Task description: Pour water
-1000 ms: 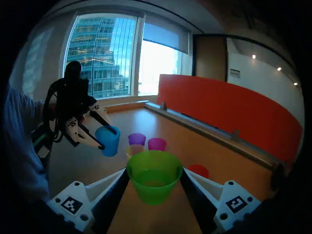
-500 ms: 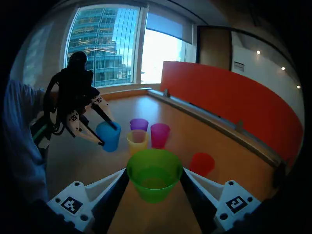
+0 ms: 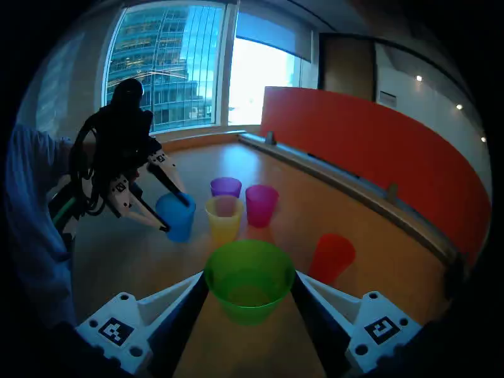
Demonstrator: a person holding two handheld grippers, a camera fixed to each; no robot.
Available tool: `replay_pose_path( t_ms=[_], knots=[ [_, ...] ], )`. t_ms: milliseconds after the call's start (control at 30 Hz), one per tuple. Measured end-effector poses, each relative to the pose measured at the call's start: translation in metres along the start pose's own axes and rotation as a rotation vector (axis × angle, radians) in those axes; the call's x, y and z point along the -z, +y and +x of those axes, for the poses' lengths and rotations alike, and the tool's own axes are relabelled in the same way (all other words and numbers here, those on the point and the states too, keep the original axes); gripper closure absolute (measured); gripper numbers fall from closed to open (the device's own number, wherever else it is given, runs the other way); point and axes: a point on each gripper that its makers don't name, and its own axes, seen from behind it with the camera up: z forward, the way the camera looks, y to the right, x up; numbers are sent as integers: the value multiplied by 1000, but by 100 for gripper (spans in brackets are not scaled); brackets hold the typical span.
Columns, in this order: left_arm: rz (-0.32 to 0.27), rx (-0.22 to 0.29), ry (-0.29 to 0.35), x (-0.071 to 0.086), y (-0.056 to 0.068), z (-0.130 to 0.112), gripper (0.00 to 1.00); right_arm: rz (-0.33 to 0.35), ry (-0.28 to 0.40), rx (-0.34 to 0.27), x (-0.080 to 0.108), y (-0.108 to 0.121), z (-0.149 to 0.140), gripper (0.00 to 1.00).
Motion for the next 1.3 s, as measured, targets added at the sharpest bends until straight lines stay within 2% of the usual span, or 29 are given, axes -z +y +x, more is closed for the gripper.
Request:
replay_pose_path(
  t_ms=[500,967,1233,1300],
  knots=[
    [-3,11,-11,-7,1,-11,13,-11,-21,-4,-2,3,-11,8],
    [5,29,-24,-5,-2,-20,12,-18,-28,-13,-4,2,-17,8],
    [11,30,-44,-4,-5,-24,2,-19,-33,-19,-7,2,-20,8],
    [18,32,-51,-4,-6,-26,2,-18,-33,-22,-8,2,-21,8]
  ],
)
